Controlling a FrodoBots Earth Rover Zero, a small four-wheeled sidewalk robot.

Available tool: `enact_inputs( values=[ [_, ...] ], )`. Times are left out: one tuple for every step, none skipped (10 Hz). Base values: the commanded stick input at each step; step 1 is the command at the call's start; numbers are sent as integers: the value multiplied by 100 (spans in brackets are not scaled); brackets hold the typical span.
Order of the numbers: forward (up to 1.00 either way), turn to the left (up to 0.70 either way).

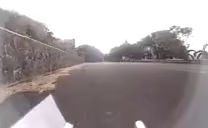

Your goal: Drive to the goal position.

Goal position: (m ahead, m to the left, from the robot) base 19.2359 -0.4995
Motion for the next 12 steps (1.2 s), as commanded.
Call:
enact_inputs(
  values=[
    [100,-18],
    [100,-4],
    [100,0],
    [100,0],
    [100,0],
    [100,0],
    [100,0],
    [100,0],
    [100,0],
    [100,0],
    [100,0],
    [100,0]
  ],
)
